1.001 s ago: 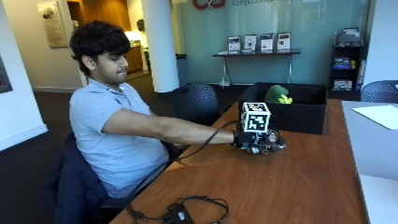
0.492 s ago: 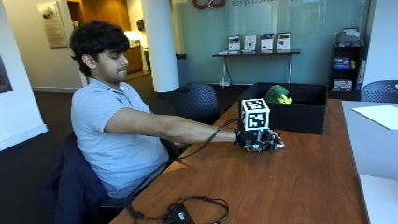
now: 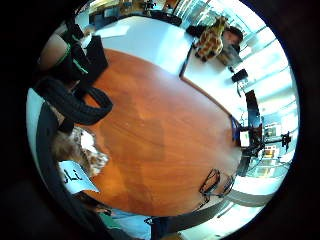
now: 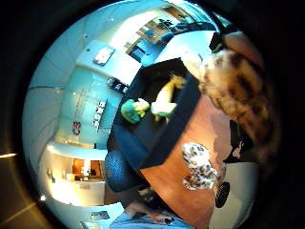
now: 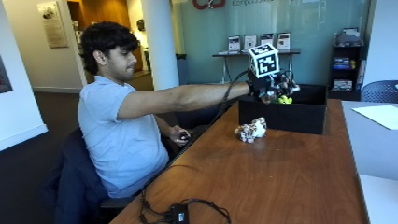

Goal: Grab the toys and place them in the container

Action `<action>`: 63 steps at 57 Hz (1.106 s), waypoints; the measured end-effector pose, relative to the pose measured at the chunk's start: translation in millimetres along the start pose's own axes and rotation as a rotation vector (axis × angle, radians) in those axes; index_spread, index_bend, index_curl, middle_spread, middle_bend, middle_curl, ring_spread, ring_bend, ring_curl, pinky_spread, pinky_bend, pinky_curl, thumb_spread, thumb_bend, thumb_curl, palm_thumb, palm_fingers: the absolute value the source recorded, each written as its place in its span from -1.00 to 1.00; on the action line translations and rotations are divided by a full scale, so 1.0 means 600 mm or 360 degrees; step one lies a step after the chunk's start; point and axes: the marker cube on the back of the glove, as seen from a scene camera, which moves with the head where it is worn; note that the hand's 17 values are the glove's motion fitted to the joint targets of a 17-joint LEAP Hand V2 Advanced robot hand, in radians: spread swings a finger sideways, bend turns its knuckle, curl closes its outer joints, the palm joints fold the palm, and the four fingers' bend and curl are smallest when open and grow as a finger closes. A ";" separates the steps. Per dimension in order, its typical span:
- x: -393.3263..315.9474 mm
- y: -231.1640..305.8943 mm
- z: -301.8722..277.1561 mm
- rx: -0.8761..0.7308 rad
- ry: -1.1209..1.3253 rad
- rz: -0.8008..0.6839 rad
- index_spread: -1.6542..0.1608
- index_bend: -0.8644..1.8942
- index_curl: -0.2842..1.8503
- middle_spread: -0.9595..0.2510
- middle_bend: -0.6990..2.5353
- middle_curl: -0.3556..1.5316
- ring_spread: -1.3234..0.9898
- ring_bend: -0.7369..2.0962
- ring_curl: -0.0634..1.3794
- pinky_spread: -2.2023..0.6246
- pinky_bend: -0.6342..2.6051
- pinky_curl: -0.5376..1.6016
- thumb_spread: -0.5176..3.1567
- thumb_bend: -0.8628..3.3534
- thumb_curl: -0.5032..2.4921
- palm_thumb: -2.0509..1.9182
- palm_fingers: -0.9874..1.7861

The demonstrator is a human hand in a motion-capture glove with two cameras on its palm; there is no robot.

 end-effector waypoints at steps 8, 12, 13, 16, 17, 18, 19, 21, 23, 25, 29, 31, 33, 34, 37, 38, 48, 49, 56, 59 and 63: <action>-0.120 -0.055 -0.044 0.0040 -0.0034 -0.0110 0.50 -0.28 -0.60 0.61 -0.45 -0.30 -0.04 0.16 -0.34 0.27 0.16 -0.10 0.13 -0.28 -0.34 0.39 0.17; -0.170 -0.069 -0.052 0.0023 -0.0047 -0.0205 0.50 -0.28 -0.60 0.61 -0.45 -0.29 -0.04 0.17 -0.34 0.27 0.16 -0.10 0.13 -0.28 -0.34 0.39 0.17; -0.181 -0.072 -0.053 0.0018 -0.0058 -0.0229 0.50 -0.28 -0.61 0.61 -0.45 -0.29 -0.04 0.17 -0.34 0.27 0.16 -0.10 0.13 -0.28 -0.34 0.39 0.17; -0.219 -0.081 -0.052 0.0003 -0.0083 -0.0281 0.50 -0.29 -0.61 0.62 -0.46 -0.29 -0.04 0.17 -0.33 0.27 0.17 -0.10 0.13 -0.28 -0.34 0.38 0.16; -0.231 -0.083 -0.050 -0.0004 -0.0085 -0.0293 0.50 -0.29 -0.61 0.62 -0.46 -0.29 -0.04 0.17 -0.33 0.27 0.17 -0.10 0.13 -0.28 -0.34 0.38 0.16; -0.244 -0.086 -0.048 -0.0011 -0.0085 -0.0303 0.50 -0.29 -0.61 0.63 -0.46 -0.29 -0.04 0.18 -0.33 0.27 0.17 -0.10 0.13 -0.28 -0.34 0.38 0.15; -0.256 -0.088 -0.044 -0.0017 -0.0086 -0.0311 0.50 -0.29 -0.62 0.63 -0.45 -0.29 -0.04 0.18 -0.33 0.27 0.17 -0.10 0.13 -0.28 -0.34 0.38 0.15; -0.281 -0.093 -0.036 -0.0027 -0.0089 -0.0324 0.50 -0.29 -0.62 0.63 -0.45 -0.29 -0.04 0.17 -0.33 0.27 0.18 -0.10 0.13 -0.28 -0.34 0.38 0.15; -0.306 -0.096 -0.025 -0.0044 -0.0093 -0.0348 0.49 -0.29 -0.62 0.63 -0.45 -0.28 -0.04 0.18 -0.33 0.27 0.18 -0.10 0.13 -0.29 -0.34 0.38 0.15; -0.333 -0.099 -0.009 -0.0075 -0.0085 -0.0381 0.49 -0.29 -0.63 0.63 -0.45 -0.28 -0.04 0.18 -0.33 0.27 0.18 -0.10 0.13 -0.29 -0.34 0.37 0.15; -0.365 -0.097 0.020 -0.0136 -0.0068 -0.0438 0.50 -0.29 -0.63 0.63 -0.45 -0.28 -0.04 0.18 -0.33 0.27 0.19 -0.10 0.13 -0.29 -0.34 0.37 0.14; -0.376 -0.095 0.034 -0.0174 -0.0068 -0.0453 0.50 -0.29 -0.64 0.63 -0.46 -0.28 -0.04 0.19 -0.33 0.27 0.19 -0.10 0.13 -0.29 -0.34 0.36 0.13; -0.380 -0.091 0.046 -0.0229 -0.0071 -0.0461 0.50 -0.30 -0.64 0.64 -0.46 -0.28 -0.03 0.19 -0.32 0.27 0.19 -0.10 0.14 -0.29 -0.34 0.36 0.13; -0.379 -0.088 0.050 -0.0265 -0.0075 -0.0462 0.50 -0.30 -0.64 0.64 -0.46 -0.28 -0.03 0.18 -0.33 0.27 0.19 -0.10 0.13 -0.30 -0.35 0.35 0.10; -0.377 -0.081 0.063 -0.0388 -0.0077 -0.0452 0.49 -0.28 -0.63 0.64 -0.48 -0.29 -0.02 0.14 -0.33 0.28 0.21 -0.09 0.13 -0.32 -0.36 0.31 -0.01; -0.377 -0.080 0.067 -0.0428 -0.0071 -0.0447 0.49 -0.27 -0.62 0.65 -0.48 -0.29 -0.01 0.12 -0.34 0.29 0.21 -0.09 0.13 -0.33 -0.38 0.29 -0.07; -0.348 -0.080 0.063 -0.0412 -0.0022 -0.0404 0.47 -0.14 -0.53 0.62 -0.48 -0.32 0.09 -0.23 -0.55 0.49 0.02 -0.18 0.07 -0.47 -0.48 0.04 -0.44; -0.344 -0.080 0.060 -0.0405 -0.0029 -0.0403 0.47 -0.14 -0.53 0.62 -0.48 -0.32 0.10 -0.24 -0.56 0.50 0.01 -0.19 0.07 -0.48 -0.48 0.03 -0.43; -0.307 -0.078 0.038 -0.0389 -0.0047 -0.0354 0.46 -0.16 -0.50 0.60 -0.49 -0.34 0.12 -0.31 -0.59 0.55 -0.02 -0.22 0.04 -0.52 -0.49 0.01 -0.41; -0.295 -0.077 0.029 -0.0379 -0.0049 -0.0335 0.46 -0.18 -0.50 0.60 -0.49 -0.35 0.12 -0.33 -0.59 0.56 -0.03 -0.22 0.03 -0.54 -0.49 0.01 -0.41; -0.273 -0.074 0.012 -0.0357 -0.0038 -0.0296 0.46 -0.19 -0.49 0.59 -0.50 -0.37 0.13 -0.34 -0.59 0.58 -0.04 -0.23 0.03 -0.55 -0.49 0.02 -0.40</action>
